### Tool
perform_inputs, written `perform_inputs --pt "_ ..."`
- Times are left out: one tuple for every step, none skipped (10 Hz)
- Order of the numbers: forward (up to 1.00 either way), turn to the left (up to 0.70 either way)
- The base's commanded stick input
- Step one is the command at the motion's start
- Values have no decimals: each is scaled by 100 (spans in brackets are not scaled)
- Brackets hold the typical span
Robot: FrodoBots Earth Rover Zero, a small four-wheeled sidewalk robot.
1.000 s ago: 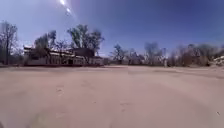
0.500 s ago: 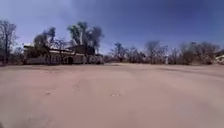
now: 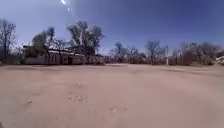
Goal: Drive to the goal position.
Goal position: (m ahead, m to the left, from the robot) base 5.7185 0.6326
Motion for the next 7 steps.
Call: perform_inputs --pt "100 0" --pt "100 0" --pt "100 0" --pt "100 0" --pt "100 0" --pt "100 0" --pt "100 0"
